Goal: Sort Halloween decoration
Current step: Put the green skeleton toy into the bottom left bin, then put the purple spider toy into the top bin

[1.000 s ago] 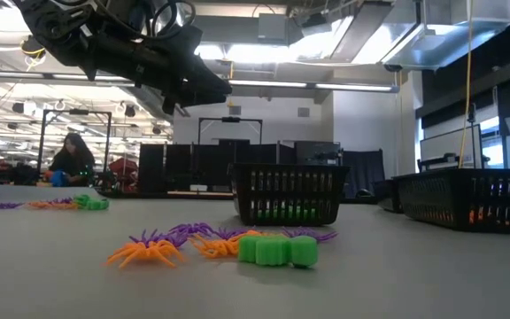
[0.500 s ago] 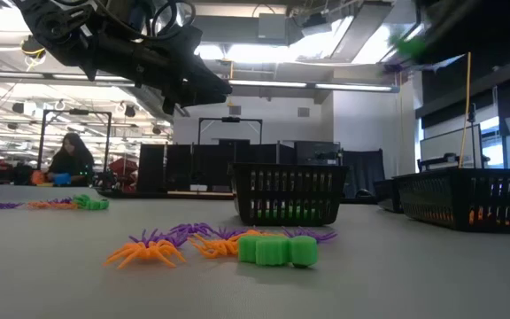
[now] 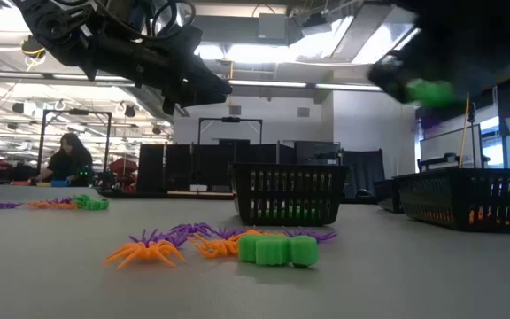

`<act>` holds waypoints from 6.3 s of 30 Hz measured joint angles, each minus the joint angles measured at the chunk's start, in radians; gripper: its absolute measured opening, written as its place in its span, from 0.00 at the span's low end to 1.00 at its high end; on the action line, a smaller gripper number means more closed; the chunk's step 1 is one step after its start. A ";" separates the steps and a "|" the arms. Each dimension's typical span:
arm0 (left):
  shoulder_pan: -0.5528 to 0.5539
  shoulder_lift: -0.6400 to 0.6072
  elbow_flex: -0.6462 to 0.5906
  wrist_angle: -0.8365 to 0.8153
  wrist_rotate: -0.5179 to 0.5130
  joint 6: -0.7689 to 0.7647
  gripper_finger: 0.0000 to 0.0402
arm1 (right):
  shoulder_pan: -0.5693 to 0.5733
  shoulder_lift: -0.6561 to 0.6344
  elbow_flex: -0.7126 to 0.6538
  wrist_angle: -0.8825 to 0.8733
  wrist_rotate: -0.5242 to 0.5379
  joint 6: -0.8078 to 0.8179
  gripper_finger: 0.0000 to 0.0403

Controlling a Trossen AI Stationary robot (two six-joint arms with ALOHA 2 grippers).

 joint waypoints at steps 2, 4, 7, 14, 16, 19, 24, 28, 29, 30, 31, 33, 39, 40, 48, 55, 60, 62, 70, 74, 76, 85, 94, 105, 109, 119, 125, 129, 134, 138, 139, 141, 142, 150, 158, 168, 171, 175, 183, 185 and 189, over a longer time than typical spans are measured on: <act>0.000 0.000 0.000 0.000 0.000 0.000 0.34 | 0.037 0.005 0.000 -0.046 0.012 0.046 0.08; 0.000 0.000 0.000 0.000 0.000 0.000 0.34 | 0.072 0.017 -0.002 -0.069 0.026 0.078 0.08; 0.000 0.000 0.000 0.000 0.000 0.000 0.34 | 0.115 0.044 -0.022 -0.020 0.028 0.120 0.09; 0.000 0.000 0.000 0.001 0.000 0.000 0.34 | 0.158 0.157 -0.066 0.110 0.104 0.153 0.18; 0.000 0.000 0.000 0.000 0.000 0.000 0.34 | 0.157 0.198 -0.066 0.113 0.117 0.167 0.20; 0.000 0.000 0.000 0.000 0.000 0.000 0.34 | 0.155 0.237 -0.064 0.133 0.121 0.178 0.24; 0.000 0.000 0.000 0.000 0.000 0.000 0.34 | 0.155 0.254 -0.063 0.150 0.121 0.179 0.28; 0.000 0.000 0.000 0.000 0.000 0.000 0.34 | 0.156 0.249 -0.063 0.150 0.138 0.180 0.27; 0.000 0.000 0.000 0.000 0.000 0.000 0.34 | 0.156 0.249 -0.064 0.152 0.141 0.180 0.26; 0.000 0.000 0.000 0.000 0.000 0.000 0.34 | 0.156 0.245 -0.064 0.152 0.141 0.180 0.24; 0.000 0.000 0.000 0.000 0.000 0.000 0.34 | 0.156 0.243 -0.065 0.154 0.141 0.180 0.22; 0.000 0.000 0.000 0.000 0.000 0.000 0.34 | 0.155 0.236 -0.067 0.158 0.145 0.178 0.17; 0.000 0.000 0.000 0.000 0.000 0.000 0.34 | 0.154 0.195 -0.070 0.183 0.233 0.159 0.01; 0.000 0.000 0.000 0.001 0.000 0.000 0.34 | 0.154 0.186 -0.070 0.183 0.258 0.150 0.01; 0.000 0.000 0.000 0.000 0.000 0.000 0.34 | 0.151 0.115 -0.068 0.215 0.441 0.114 0.02; 0.000 0.000 0.000 0.000 0.000 0.000 0.34 | 0.128 0.137 -0.068 0.315 0.275 0.098 0.05; 0.000 0.000 0.000 0.000 0.000 0.000 0.34 | 0.130 0.178 -0.068 0.357 0.211 0.095 0.15; 0.000 0.000 0.000 0.000 0.000 0.000 0.34 | 0.129 0.200 -0.068 0.372 0.210 0.095 0.20; 0.000 0.000 0.000 0.000 0.000 0.000 0.34 | 0.129 0.308 -0.068 0.434 0.130 0.099 0.32; 0.000 0.000 0.000 0.000 0.000 0.000 0.34 | 0.129 0.353 -0.061 0.472 0.128 0.097 0.32; 0.000 0.000 0.000 0.000 0.000 0.000 0.34 | 0.129 0.368 -0.061 0.476 0.127 0.097 0.32; 0.000 0.000 0.000 0.000 0.000 0.000 0.34 | 0.129 0.377 -0.064 0.519 0.123 0.093 0.32; 0.000 0.000 0.000 0.000 0.000 0.000 0.34 | 0.129 0.379 -0.065 0.551 0.135 0.100 0.31; 0.000 0.000 0.000 0.000 0.000 0.000 0.34 | 0.128 0.380 -0.066 0.551 0.148 0.101 0.02; 0.000 0.000 0.000 0.000 0.000 0.000 0.34 | 0.128 0.380 -0.066 0.551 0.147 0.102 0.02; 0.000 0.000 0.000 0.000 0.000 0.000 0.34 | 0.129 0.289 -0.072 0.510 0.172 0.089 0.00; 0.000 0.000 0.000 0.000 0.000 0.000 0.34 | 0.129 0.214 -0.070 0.480 0.237 0.058 0.00; 0.000 0.000 0.000 0.000 0.000 0.000 0.34 | 0.124 0.168 -0.069 0.484 0.348 0.031 0.00; 0.000 0.000 0.000 0.000 0.000 0.000 0.34 | 0.083 0.138 -0.069 0.484 0.527 0.015 0.00; 0.000 0.000 0.000 0.000 0.000 0.000 0.34 | 0.026 0.136 -0.068 0.482 0.551 0.016 0.01; 0.000 0.000 0.000 0.000 0.000 0.000 0.34 | 0.010 0.136 -0.068 0.483 0.551 0.020 0.02; 0.000 0.000 0.000 0.000 0.000 0.000 0.34 | -0.019 0.136 -0.068 0.484 0.551 0.023 0.04; 0.000 0.000 0.000 0.000 0.000 0.000 0.34 | -0.032 0.136 -0.068 0.484 0.543 0.023 0.06; 0.000 0.000 0.000 0.000 0.000 0.000 0.34 | -0.068 0.134 -0.068 0.480 0.447 0.019 0.31; 0.000 0.000 0.000 -0.004 0.000 0.000 0.34 | 0.076 0.088 -0.066 0.406 0.247 0.049 0.36; 0.000 0.000 0.000 -0.004 0.000 0.000 0.34 | 0.323 0.152 -0.066 0.309 0.365 0.150 0.31; 0.000 0.000 0.000 0.001 0.000 0.000 0.34 | 0.353 0.195 -0.066 0.311 0.396 0.175 0.31; 0.000 0.000 0.000 0.000 0.000 0.000 0.34 | 0.352 0.251 -0.066 0.309 0.393 0.213 0.31; 0.000 0.000 0.000 0.000 0.000 0.000 0.34 | 0.352 0.312 -0.062 0.313 0.420 0.229 0.27; 0.000 0.000 0.000 0.000 0.000 0.000 0.34 | 0.352 0.313 -0.062 0.311 0.420 0.229 0.23; 0.000 0.000 0.000 0.000 0.000 0.000 0.34 | 0.352 0.310 -0.063 0.307 0.421 0.228 0.09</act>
